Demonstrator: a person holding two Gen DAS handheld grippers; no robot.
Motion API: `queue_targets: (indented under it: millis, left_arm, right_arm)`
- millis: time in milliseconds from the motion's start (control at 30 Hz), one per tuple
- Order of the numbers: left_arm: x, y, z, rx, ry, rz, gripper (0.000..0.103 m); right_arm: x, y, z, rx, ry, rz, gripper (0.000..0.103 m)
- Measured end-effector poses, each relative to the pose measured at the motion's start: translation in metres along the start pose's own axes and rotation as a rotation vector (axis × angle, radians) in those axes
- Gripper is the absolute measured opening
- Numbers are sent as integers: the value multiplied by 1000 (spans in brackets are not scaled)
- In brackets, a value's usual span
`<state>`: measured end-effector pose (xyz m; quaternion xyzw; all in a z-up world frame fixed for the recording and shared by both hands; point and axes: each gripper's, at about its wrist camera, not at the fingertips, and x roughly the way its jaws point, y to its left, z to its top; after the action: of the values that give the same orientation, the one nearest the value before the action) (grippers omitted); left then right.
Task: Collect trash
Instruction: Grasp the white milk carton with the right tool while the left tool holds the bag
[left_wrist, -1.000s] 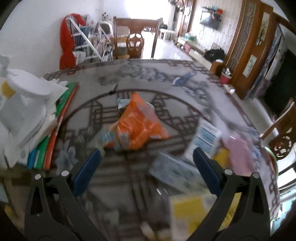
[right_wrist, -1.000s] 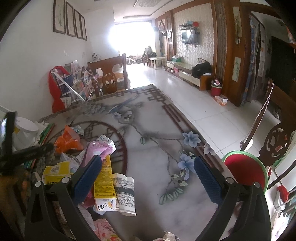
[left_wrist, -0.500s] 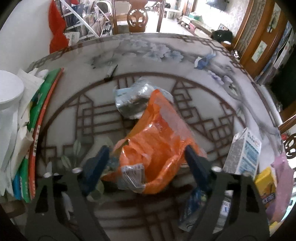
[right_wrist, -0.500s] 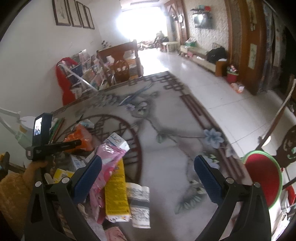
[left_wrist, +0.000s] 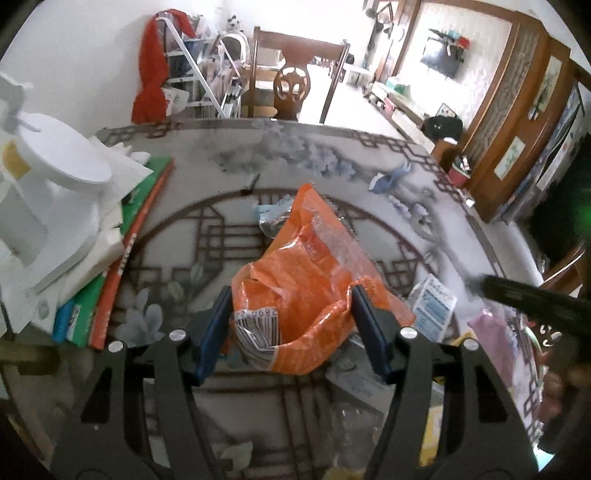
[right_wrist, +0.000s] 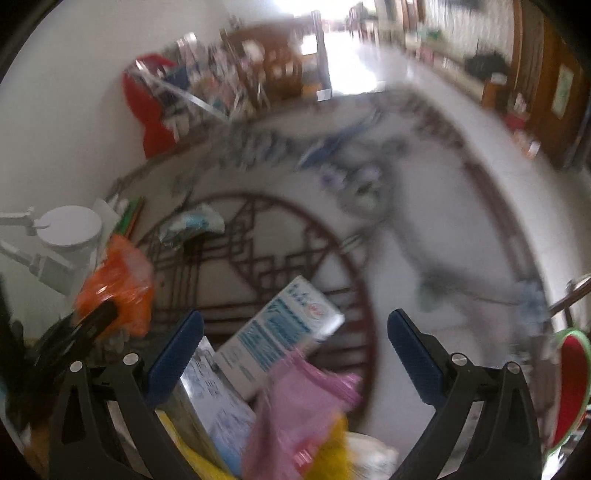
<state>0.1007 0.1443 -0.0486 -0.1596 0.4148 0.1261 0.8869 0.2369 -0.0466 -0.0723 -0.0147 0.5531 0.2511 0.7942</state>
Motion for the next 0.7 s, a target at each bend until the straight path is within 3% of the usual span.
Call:
queue_targets:
  millis: [133,267,400,433,533,600,700]
  left_arm:
    - [-6,0,-5,-7,3,-7,63]
    - [-4,4,-14,-17,29,-11,64]
    - [-1,3,-21,-23,44,-20,64]
    - [-1,2,-21,-22,44,-21,64]
    - [-4,1,-21,-13,33,-20,64]
    - [-7,1,-22,-8,23,-18,64]
    - [-14,0,-20,-9,6,-18,64]
  right_arm:
    - [42,0,10,57,126,-21,96]
    - [61,-5,11,121,192,-35,96]
    - [85,-6,10,143,317,-17,95]
    - [89,-5,11,146,316,-12,92]
    - [86,1,13,92,269,-49,69]
    - [84,3,14,85,252,-13,65]
    - [56,10,16,57,146,59,61]
